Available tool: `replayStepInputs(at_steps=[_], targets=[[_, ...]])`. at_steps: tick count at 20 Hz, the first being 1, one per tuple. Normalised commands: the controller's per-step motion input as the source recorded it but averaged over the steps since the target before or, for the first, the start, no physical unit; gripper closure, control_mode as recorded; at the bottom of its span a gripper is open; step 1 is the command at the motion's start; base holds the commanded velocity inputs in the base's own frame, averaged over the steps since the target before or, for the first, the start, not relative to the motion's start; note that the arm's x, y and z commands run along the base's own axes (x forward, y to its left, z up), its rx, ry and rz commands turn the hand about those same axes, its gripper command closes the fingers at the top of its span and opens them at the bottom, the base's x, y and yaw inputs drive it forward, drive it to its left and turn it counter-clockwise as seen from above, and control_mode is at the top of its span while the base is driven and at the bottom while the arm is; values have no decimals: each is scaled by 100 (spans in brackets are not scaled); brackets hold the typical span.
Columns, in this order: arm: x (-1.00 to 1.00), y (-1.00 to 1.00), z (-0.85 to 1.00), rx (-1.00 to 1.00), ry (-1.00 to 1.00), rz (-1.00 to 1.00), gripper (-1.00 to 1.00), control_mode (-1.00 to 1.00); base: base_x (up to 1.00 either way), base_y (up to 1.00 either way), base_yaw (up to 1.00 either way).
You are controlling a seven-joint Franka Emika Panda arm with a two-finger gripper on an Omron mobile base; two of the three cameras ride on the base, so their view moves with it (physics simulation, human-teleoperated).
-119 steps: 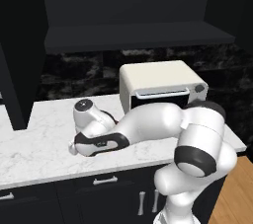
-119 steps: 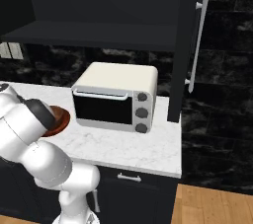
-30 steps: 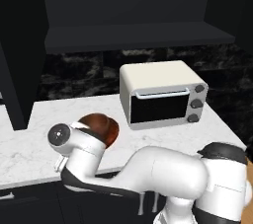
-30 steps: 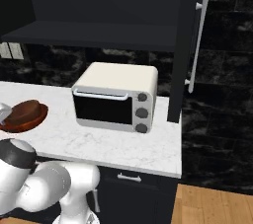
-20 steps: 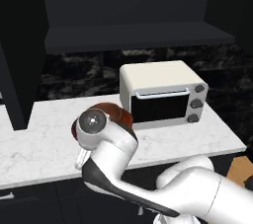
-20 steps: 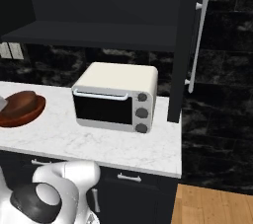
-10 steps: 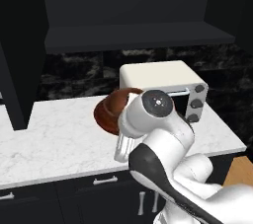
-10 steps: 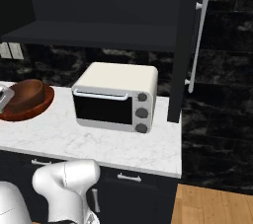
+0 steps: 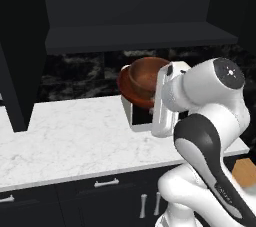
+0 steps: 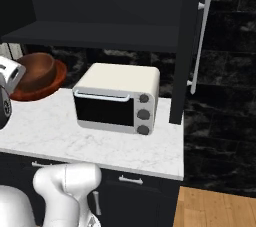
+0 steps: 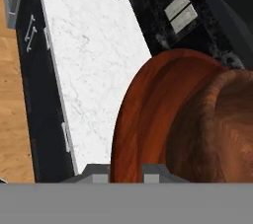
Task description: Pick up the bowls on the counter and stack them on top of one another in the open cabinet. Place the smaller bowl on top of the larger bowl.
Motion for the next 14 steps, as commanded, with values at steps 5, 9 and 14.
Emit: replayStepInputs(at_steps=[5,9,14], targets=[[0,-49,83,2,-10,8,100,-100,0,0,0],[0,-39,70,1,-15,7,100,-100,0,0,0],[31,-20,42,0,-1,3,100,-100,0,0,0]])
